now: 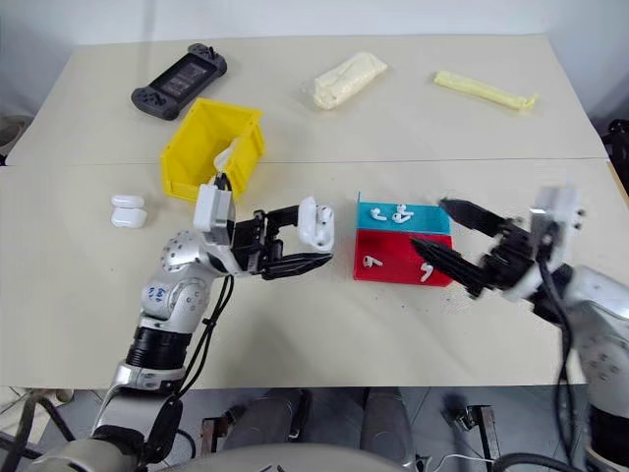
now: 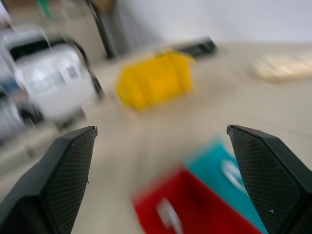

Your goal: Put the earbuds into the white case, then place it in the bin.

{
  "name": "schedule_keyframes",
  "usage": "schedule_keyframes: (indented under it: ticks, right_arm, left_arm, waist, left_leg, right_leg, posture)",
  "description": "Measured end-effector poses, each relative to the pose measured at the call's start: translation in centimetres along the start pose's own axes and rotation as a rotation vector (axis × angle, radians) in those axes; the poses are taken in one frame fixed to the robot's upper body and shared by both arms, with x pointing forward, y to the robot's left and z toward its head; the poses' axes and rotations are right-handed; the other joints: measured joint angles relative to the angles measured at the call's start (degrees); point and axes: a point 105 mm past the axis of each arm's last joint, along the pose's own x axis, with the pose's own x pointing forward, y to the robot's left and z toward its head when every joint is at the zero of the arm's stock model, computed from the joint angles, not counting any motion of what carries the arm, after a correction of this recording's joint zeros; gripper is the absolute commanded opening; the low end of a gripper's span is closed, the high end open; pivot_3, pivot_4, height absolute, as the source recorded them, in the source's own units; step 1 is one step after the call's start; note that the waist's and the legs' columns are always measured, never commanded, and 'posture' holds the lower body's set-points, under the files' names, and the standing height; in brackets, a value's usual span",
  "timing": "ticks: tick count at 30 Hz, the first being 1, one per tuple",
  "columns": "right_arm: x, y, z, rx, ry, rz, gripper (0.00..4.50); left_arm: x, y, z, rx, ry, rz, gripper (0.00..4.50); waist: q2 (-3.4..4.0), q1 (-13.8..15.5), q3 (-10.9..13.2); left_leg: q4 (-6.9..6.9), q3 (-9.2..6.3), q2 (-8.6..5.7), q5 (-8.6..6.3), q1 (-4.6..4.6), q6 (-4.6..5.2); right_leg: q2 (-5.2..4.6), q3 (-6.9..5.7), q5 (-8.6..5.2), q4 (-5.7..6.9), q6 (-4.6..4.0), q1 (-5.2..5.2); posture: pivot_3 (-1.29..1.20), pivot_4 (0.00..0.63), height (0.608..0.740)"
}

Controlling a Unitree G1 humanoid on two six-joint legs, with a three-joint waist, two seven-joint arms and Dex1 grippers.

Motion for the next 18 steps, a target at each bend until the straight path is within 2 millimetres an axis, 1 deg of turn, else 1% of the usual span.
schedule_keyframes:
  ticks: [2, 4, 6, 9, 12, 13, 15, 17, 18]
  right_arm:
    - [-2.3, -0.8, -1.7, -0.062, 0.128, -0.018, 4.47]
    - [-3.8, -2.1, -2.2, -0.107, 0.161, -0.06, 4.47]
    - [-4.5, -3.3, -1.8, -0.164, 0.171, -0.098, 4.47]
    - [-4.1, -4.3, -1.1, -0.232, 0.201, -0.086, 4.47]
    - [-2.6, -4.6, -0.5, -0.287, 0.236, -0.016, 4.47]
    - [-1.6, -4.8, -0.3, -0.294, 0.258, 0.015, 4.47]
    - [1.3, -5.7, 0.7, -0.329, 0.341, 0.076, 4.47]
    - [3.4, -6.4, 1.9, -0.378, 0.409, 0.099, 4.47]
    - [4.2, -6.7, 2.3, -0.389, 0.435, 0.108, 4.47]
  left_arm:
    - [-0.4, -0.3, -0.3, 0.011, 0.017, -0.009, 2.79]
    - [-0.7, -0.5, -0.6, 0.011, 0.03, -0.001, 2.79]
    - [-0.6, -0.4, -0.6, 0.022, 0.026, 0.005, 2.79]
    - [-0.3, -0.3, -0.5, 0.034, 0.014, 0.02, 2.79]
    - [-0.1, -0.2, -0.6, 0.037, 0.012, 0.035, 2.79]
    - [-0.1, -0.3, -0.7, 0.038, 0.013, 0.042, 2.79]
    - [0.0, -0.3, -1.0, 0.031, 0.013, 0.054, 2.79]
    - [0.6, -0.6, -1.1, 0.028, -0.006, 0.042, 2.79]
    - [0.9, -0.6, -1.1, 0.026, -0.008, 0.038, 2.79]
  waist:
    - [0.0, -0.01, 0.0]
    - [-0.01, -0.08, 0.01]
    - [0.01, -0.28, 0.0]
    - [0.04, -0.32, 0.0]
    - [0.03, -0.22, 0.0]
    - [0.04, -0.21, 0.0]
    - [0.13, -0.84, 0.04]
    - [0.13, -0.71, 0.04]
    - [0.13, -0.55, 0.04]
  left_leg:
    - [0.0, 0.03, 0.0, 0.01, 0.03, 0.03]
    - [0.03, 0.07, 0.01, 0.02, 0.08, 0.04]
    - [0.04, 0.16, 0.04, 0.02, 0.16, 0.03]
    - [0.03, 0.2, 0.07, 0.03, 0.17, 0.02]
    - [0.04, 0.19, 0.04, 0.03, 0.14, 0.02]
    - [0.06, 0.18, 0.04, 0.03, 0.13, 0.02]
    - [0.07, 0.4, 0.06, 0.03, 0.12, 0.03]
    - [0.04, 0.31, 0.16, 0.03, 0.08, 0.0]
    - [-0.02, 0.25, 0.17, 0.04, 0.03, -0.01]
  right_leg:
    - [0.0, 0.0, 0.0, -0.02, 0.01, 0.05]
    - [-0.01, 0.03, 0.02, -0.04, 0.04, 0.09]
    - [0.0, 0.1, 0.02, -0.1, 0.04, 0.09]
    - [0.02, 0.13, 0.02, -0.09, 0.04, 0.07]
    - [-0.01, 0.13, 0.02, -0.14, 0.04, 0.07]
    - [-0.02, 0.13, 0.02, -0.15, 0.04, 0.06]
    - [-0.06, 0.15, 0.12, -0.16, 0.03, -0.03]
    - [-0.03, 0.02, 0.12, -0.24, 0.0, -0.07]
    - [-0.02, -0.03, 0.13, -0.31, -0.01, -0.09]
  posture:
    - [0.0, 0.15, 0.74]
    - [0.0, 0.15, 0.74]
    - [0.0, 0.15, 0.74]
    - [0.0, 0.15, 0.74]
    - [0.0, 0.15, 0.74]
    - [0.0, 0.15, 0.74]
    - [0.0, 0.15, 0.74]
    - [0.0, 0.15, 0.74]
    - [0.0, 0.15, 0.74]
